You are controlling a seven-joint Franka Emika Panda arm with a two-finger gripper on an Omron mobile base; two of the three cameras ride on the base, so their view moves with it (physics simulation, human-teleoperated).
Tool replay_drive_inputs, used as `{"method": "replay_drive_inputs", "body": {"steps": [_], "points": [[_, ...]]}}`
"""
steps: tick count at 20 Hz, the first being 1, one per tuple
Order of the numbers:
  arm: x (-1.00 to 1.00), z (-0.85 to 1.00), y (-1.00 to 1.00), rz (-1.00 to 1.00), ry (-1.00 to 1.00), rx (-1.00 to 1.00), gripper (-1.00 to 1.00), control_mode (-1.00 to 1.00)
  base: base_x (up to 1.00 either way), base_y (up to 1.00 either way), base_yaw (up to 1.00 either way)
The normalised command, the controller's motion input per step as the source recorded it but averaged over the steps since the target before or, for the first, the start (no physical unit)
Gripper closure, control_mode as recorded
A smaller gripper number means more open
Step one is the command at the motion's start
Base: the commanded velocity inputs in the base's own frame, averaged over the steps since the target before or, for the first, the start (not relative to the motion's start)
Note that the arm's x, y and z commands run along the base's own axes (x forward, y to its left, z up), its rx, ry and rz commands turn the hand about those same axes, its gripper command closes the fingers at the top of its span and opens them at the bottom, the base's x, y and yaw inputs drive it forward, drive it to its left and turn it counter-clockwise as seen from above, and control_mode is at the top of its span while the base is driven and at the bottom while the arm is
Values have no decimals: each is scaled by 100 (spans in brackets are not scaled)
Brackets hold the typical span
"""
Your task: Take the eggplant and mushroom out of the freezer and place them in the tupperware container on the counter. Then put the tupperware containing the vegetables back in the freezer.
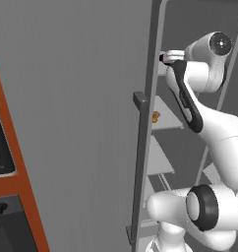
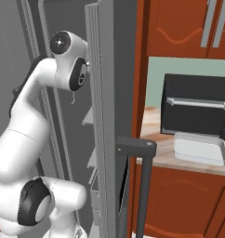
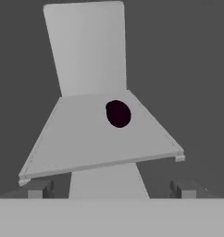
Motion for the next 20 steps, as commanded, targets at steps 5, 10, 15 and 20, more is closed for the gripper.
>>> {"method": "replay_drive_inputs", "body": {"steps": [5,10,15,20], "points": [[82,1,-17,0,3,0,-100,-100,0,0,0],[64,0,-17,0,4,0,-100,-100,0,0,0],[45,-9,-18,0,4,0,-100,-100,0,0,0],[40,-26,-18,0,7,0,-100,-100,0,0,0]]}}
